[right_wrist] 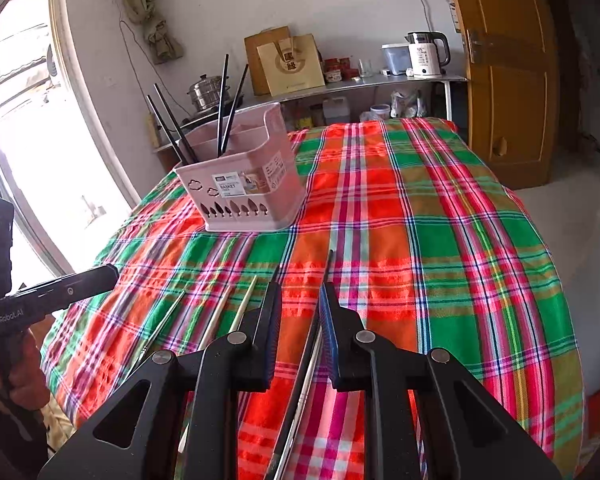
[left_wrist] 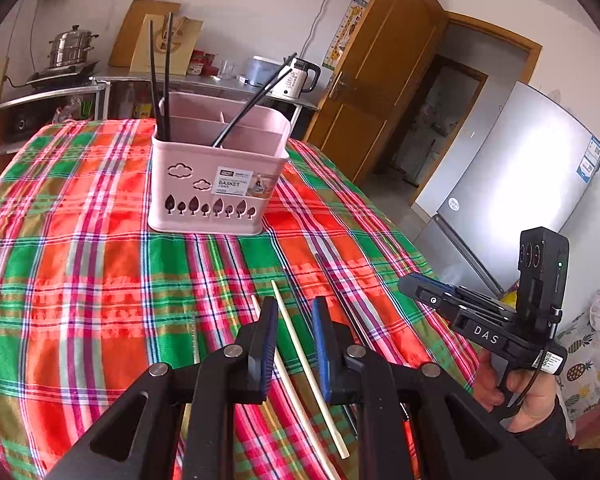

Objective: Organize utensils
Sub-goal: 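Lower the left tool toward the chopsticks on the cloth while the right tool follows, then close the left tool on a black chopstick while the right tool grasps another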

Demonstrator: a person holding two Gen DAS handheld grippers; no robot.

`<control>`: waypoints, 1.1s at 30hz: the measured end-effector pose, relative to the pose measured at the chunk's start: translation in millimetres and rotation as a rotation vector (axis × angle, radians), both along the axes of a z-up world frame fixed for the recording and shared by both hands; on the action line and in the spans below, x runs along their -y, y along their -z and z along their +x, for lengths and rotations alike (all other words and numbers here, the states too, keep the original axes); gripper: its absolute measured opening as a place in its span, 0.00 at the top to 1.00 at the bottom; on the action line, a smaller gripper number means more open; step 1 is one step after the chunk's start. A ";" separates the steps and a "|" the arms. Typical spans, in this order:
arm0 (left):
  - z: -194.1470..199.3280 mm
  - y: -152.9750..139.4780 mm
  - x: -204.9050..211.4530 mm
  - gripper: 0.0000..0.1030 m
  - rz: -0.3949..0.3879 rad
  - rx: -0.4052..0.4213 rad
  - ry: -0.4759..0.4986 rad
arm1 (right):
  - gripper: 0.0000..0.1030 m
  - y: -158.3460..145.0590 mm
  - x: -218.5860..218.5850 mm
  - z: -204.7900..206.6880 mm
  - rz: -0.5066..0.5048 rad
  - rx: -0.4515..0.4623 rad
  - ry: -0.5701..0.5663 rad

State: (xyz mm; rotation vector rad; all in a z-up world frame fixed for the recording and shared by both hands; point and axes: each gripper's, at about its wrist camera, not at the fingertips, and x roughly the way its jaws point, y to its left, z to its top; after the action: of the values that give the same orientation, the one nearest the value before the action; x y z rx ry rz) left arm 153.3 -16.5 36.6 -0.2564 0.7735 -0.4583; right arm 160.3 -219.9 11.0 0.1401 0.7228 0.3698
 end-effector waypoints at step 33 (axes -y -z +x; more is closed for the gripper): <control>80.3 78.3 83.8 0.93 0.160 -0.247 0.032 | 0.81 28.1 12.1 25.7 0.007 -0.077 -0.003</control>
State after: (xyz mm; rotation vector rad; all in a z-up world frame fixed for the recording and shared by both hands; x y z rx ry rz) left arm 233.6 -100.3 -41.7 -0.1530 1.0520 -0.3970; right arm 186.0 -232.0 -17.1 0.1602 0.7974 0.3715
